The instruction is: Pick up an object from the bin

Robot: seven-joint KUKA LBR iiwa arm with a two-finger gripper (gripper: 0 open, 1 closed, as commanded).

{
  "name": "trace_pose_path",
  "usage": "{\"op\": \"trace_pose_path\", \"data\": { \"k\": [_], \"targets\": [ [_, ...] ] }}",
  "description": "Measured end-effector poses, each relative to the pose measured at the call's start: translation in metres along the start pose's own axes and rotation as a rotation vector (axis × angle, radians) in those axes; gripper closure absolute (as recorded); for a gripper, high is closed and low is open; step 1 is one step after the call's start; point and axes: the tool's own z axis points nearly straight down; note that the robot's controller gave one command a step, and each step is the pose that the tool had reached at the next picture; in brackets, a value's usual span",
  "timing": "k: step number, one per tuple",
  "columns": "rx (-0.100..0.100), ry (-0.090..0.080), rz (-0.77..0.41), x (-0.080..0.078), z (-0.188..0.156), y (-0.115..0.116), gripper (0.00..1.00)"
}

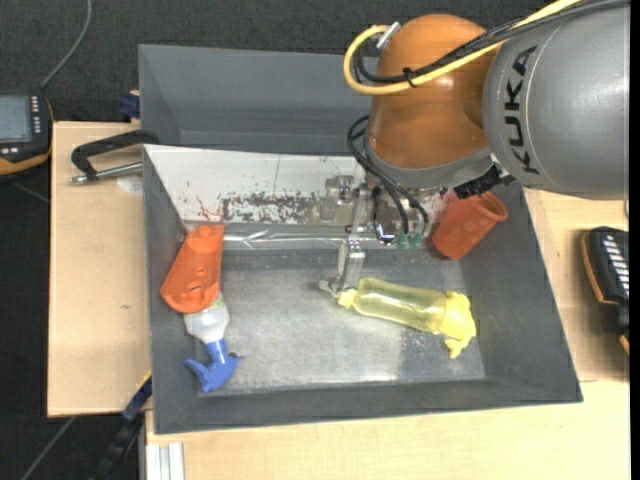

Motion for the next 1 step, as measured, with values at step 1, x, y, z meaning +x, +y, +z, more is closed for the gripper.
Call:
{"op": "trace_pose_path", "data": {
  "k": [1],
  "targets": [
    [-0.001,-0.009,0.001,-0.0015,-0.0047,-0.0005,0.00]
  ]
}}
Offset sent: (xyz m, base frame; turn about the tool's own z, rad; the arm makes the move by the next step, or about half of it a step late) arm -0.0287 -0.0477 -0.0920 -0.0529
